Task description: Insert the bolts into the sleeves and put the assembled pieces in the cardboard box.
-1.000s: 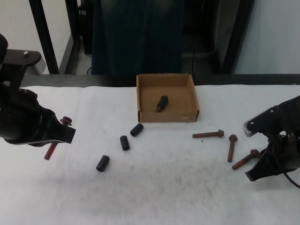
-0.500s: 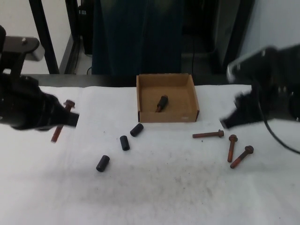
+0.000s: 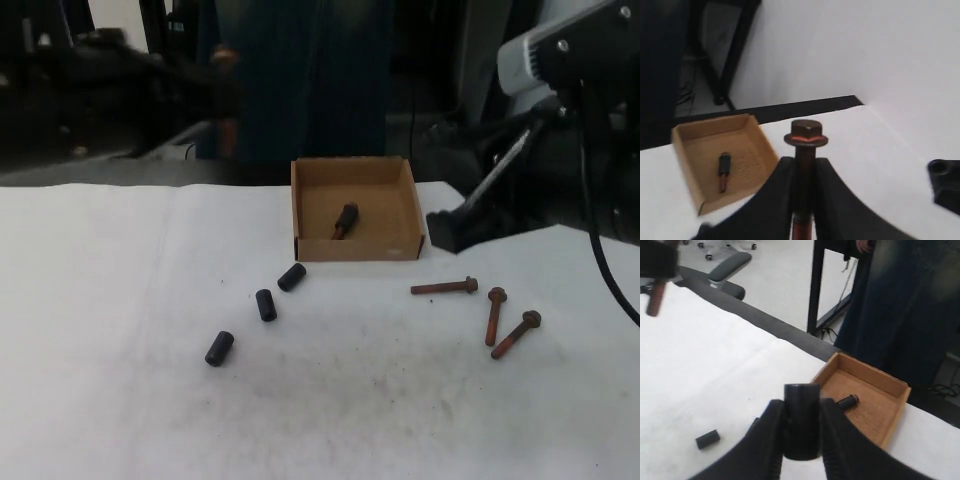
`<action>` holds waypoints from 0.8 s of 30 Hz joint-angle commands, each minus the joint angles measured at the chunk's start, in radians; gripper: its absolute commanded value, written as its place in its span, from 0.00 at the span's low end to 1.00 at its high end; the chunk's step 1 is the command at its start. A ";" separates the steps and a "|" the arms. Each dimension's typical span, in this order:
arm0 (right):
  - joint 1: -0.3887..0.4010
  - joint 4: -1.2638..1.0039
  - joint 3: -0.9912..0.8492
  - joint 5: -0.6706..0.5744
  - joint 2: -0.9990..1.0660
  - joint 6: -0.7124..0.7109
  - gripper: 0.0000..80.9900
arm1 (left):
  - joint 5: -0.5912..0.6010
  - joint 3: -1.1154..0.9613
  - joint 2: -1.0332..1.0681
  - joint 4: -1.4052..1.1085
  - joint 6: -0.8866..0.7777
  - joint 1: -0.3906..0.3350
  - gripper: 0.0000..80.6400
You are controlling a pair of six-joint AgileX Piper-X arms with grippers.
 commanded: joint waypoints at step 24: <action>0.048 -0.502 0.209 -0.319 0.050 0.374 0.00 | -0.128 0.425 -0.299 -0.639 -0.038 -0.070 0.01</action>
